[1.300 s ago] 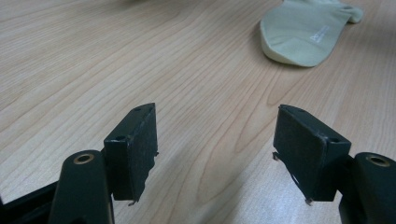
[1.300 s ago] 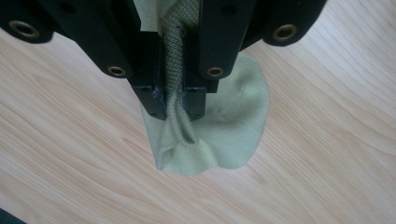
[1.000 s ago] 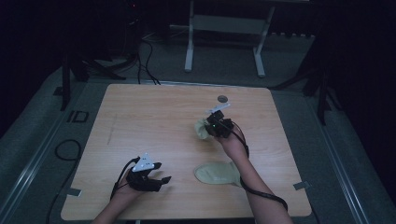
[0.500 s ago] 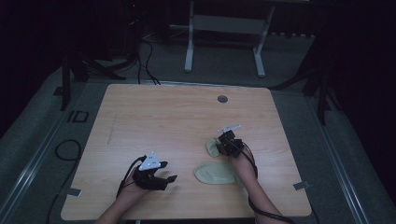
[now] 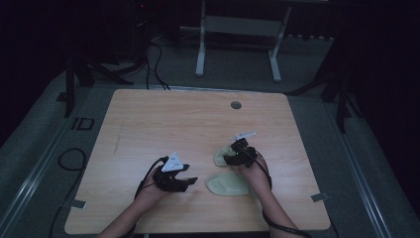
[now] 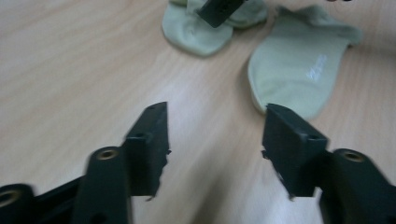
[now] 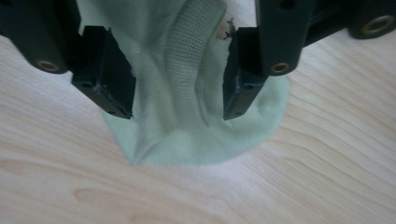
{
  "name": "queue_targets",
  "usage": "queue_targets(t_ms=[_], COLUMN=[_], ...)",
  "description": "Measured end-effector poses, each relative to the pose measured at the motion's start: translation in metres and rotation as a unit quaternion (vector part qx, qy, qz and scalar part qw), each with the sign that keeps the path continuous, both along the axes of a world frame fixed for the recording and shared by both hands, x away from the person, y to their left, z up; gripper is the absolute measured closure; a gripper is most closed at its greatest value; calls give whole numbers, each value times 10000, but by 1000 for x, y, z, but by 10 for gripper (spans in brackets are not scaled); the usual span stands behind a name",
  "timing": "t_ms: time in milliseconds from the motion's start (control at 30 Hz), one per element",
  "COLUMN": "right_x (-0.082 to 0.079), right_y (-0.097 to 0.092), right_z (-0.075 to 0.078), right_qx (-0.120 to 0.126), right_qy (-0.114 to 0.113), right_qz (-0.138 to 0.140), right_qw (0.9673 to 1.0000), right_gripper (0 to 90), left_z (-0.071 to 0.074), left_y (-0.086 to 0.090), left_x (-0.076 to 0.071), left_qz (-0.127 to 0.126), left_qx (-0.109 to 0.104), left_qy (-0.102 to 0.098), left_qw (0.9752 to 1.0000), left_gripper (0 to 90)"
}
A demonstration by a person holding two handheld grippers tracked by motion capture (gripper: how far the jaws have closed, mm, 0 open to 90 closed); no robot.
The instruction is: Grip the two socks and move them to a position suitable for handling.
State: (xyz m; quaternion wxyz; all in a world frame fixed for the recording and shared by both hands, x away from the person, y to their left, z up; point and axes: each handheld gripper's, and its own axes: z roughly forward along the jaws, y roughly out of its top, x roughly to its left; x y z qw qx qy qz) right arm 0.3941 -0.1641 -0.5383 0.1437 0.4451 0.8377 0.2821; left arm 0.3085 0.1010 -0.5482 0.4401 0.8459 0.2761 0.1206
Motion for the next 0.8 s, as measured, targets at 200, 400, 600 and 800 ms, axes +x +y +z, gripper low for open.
queue_targets(t_ms=[200, 400, 600, 800], right_x=[-8, -19, -26, -25], right_y=[-10, -12, -7, -9], right_z=[22, 16, 1, -7], right_qx=[14, -31, -366, -483], right_qy=[-154, -67, 42, 102], right_qz=[186, 419, 651, 642], right_qw=[9997, 9991, 9972, 9967], right_gripper=[452, 537, 552, 703], left_z=[9, 10, -5, -15], left_y=[-30, -67, -88, -92], left_x=[26, 46, 65, 74], left_qz=[-118, -215, -113, -141], left_qx=[113, 281, 599, 843], left_qy=[-55, -23, 140, 206], left_qw=[9999, 9994, 9980, 9961], left_gripper=[647, 793, 885, 891])
